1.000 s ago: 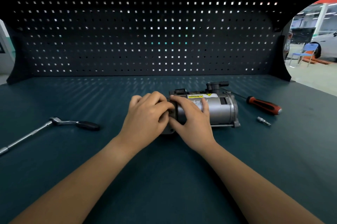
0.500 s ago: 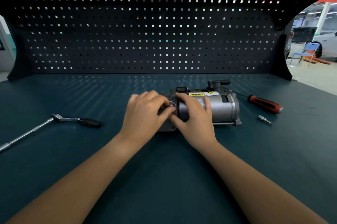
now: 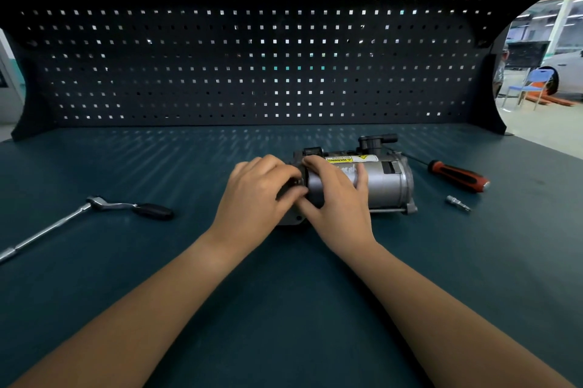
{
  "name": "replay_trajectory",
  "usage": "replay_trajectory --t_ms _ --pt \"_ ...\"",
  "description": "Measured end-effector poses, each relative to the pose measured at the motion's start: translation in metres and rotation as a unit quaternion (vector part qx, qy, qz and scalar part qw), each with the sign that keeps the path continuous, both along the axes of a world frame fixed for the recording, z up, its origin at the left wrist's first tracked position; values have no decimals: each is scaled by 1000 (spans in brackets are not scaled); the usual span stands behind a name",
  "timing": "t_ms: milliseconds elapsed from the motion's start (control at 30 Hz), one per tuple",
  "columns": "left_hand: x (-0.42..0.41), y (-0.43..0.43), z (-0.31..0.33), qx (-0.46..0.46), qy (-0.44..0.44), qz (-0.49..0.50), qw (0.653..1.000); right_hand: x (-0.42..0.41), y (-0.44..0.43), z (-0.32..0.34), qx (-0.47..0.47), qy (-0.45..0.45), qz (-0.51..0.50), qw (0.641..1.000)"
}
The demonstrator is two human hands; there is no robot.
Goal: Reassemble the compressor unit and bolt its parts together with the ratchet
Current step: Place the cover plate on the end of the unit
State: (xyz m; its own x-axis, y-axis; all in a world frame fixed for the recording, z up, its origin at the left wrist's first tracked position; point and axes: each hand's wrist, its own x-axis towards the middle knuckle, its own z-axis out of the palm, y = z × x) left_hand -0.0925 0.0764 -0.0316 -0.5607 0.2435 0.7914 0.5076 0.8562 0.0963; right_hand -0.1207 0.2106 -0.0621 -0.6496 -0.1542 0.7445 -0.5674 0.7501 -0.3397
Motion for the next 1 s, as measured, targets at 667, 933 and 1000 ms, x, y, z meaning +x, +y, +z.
replay_trajectory --t_ms 667,933,1000 --pt "-4 -6 1 12 23 21 999 -2 1 1 5 -3 0 1000" --pt "-3 -6 -4 3 53 31 998 -1 1 0 13 -12 0 1000" --pt "-3 -1 -3 11 46 45 998 -1 1 1 11 -14 -1 1000"
